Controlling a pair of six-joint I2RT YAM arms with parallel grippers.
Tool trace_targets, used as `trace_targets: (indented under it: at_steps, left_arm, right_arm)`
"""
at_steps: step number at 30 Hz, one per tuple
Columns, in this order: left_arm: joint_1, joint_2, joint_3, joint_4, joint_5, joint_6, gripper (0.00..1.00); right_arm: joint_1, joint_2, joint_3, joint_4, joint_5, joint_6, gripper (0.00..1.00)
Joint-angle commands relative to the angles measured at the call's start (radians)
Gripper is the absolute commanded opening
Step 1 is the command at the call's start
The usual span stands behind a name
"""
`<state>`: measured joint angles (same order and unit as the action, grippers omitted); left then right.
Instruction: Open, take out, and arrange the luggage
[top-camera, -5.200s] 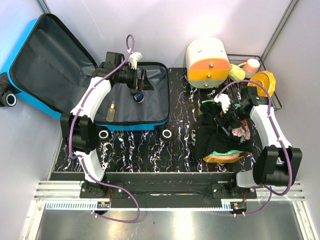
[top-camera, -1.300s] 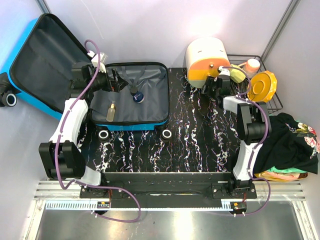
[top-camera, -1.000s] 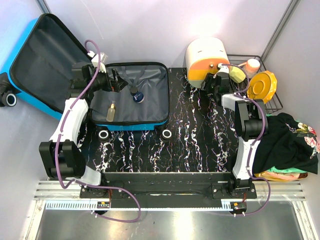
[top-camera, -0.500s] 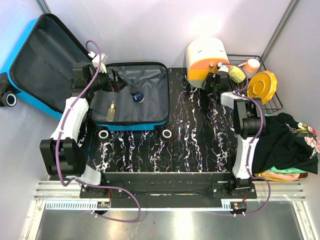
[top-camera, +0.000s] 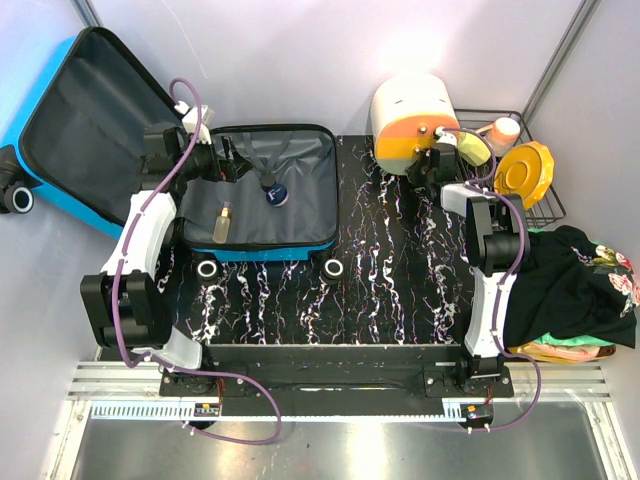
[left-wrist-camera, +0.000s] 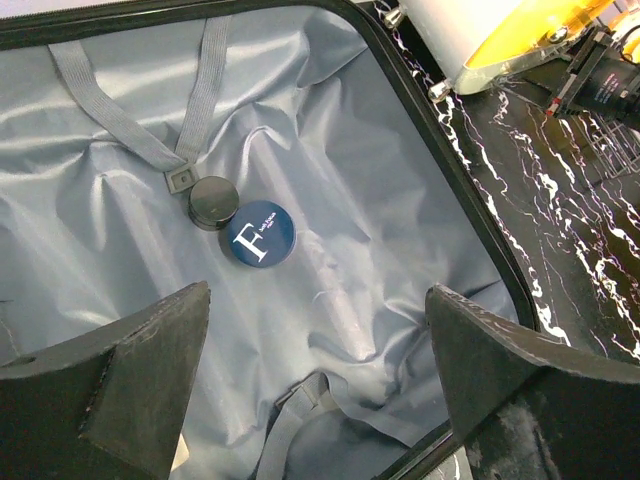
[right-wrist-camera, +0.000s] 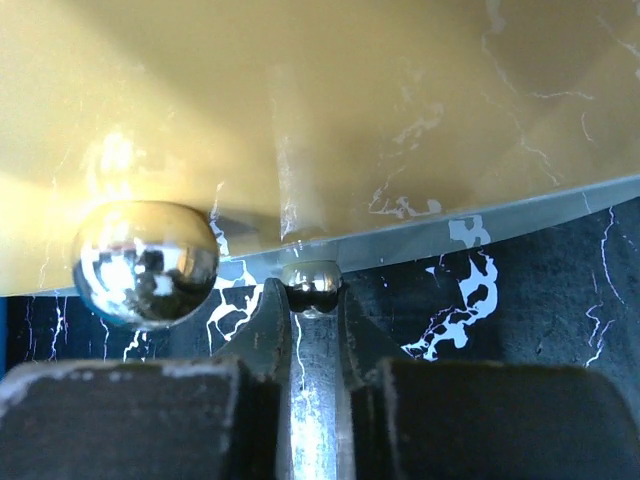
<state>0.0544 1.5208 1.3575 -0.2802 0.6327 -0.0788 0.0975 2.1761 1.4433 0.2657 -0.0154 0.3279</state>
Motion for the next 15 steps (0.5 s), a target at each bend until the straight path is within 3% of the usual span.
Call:
trace_targets:
  at_steps: [1, 15]
  left_arm:
    - [0.010, 0.015, 0.048, 0.038, 0.004, 0.020, 0.92]
    - [-0.010, 0.166, 0.115, -0.005, -0.017, 0.062, 0.90]
  right_arm:
    - [0.004, -0.079, -0.065, 0.066, -0.026, 0.000, 0.00]
    - [0.005, -0.324, -0.397, 0.080, -0.109, -0.001, 0.00]
